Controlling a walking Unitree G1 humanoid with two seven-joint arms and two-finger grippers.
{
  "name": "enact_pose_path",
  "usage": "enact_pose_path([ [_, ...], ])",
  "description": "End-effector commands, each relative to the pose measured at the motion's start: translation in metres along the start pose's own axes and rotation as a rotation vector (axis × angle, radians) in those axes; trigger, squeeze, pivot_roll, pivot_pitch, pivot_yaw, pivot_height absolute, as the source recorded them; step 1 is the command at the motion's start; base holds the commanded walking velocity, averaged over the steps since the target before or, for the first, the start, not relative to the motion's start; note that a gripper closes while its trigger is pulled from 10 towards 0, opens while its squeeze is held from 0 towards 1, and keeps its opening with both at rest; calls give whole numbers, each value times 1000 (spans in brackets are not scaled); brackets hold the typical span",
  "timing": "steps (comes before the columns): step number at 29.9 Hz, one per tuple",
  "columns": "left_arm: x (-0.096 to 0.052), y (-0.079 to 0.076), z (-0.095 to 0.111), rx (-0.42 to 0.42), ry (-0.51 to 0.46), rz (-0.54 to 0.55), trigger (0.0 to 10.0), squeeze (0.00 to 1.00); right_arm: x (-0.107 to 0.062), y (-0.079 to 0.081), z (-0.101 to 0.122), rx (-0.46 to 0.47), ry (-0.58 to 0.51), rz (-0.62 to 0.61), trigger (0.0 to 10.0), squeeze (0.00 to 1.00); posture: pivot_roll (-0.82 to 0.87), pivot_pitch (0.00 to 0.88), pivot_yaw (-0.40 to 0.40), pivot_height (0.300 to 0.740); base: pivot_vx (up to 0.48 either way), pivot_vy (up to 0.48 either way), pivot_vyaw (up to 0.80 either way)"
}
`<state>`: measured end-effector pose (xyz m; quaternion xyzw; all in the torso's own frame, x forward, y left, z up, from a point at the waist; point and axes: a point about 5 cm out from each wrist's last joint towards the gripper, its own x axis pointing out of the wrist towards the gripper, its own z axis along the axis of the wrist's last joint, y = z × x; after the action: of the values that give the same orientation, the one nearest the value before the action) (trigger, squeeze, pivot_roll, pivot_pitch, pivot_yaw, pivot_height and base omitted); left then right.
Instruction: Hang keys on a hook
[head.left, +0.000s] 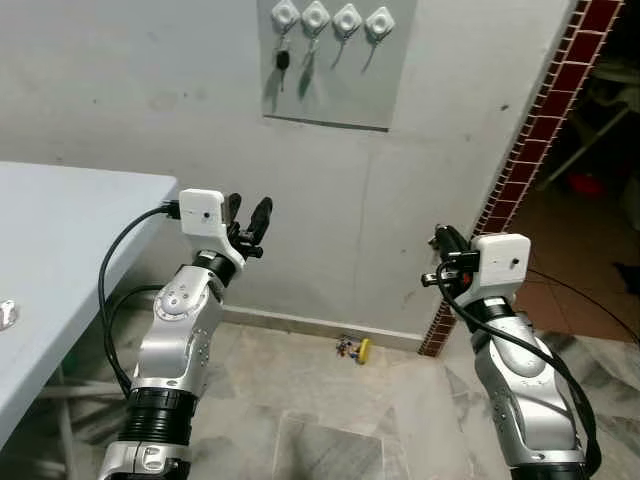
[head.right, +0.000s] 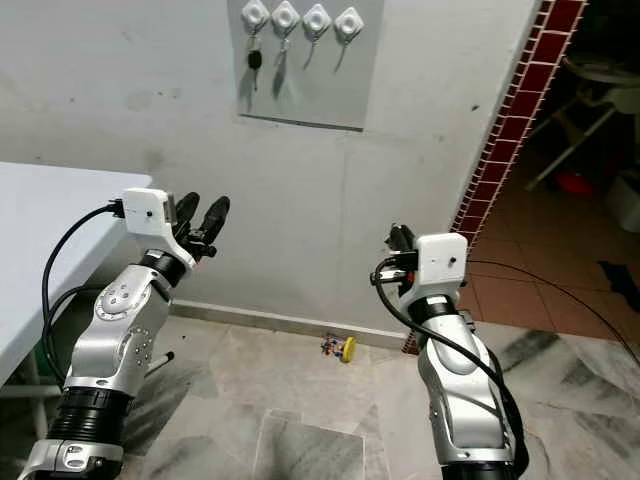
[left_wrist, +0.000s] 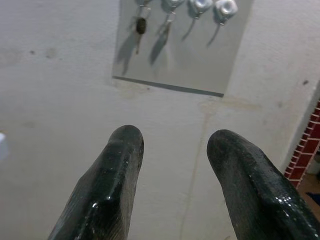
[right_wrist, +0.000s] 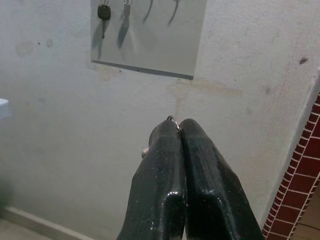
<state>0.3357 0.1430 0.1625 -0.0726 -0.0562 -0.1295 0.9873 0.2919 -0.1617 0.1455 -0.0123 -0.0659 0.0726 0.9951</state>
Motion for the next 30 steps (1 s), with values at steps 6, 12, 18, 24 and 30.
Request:
enact_pose_path([
  [6, 0, 1, 2, -8, 7, 7, 10000, 0, 1, 1, 5, -4, -13, 10, 10000, 0, -116, 0, -73, 724, 261, 0, 0],
  [12, 0, 2, 3, -13, 8, 15, 10000, 0, 1, 1, 5, -4, -14, 14, 10000, 0, -114, 0, -74, 724, 295, 0, 0],
  [18, 1, 2, 4, -22, 3, 22, 10000, 0, 1, 2, 6, -4, -16, 21, 10000, 0, -115, 0, -75, 724, 316, 0, 0],
  [24, 1, 2, 4, -30, 4, 26, 10000, 0, 0, 2, 6, -6, -14, 24, 10000, 0, -117, 0, -77, 724, 324, 0, 0],
  [30, 1, 2, 4, -33, 5, 28, 10000, 0, 0, 2, 6, -7, -13, 26, 10000, 0, -118, 0, -79, 724, 324, 0, 0],
])
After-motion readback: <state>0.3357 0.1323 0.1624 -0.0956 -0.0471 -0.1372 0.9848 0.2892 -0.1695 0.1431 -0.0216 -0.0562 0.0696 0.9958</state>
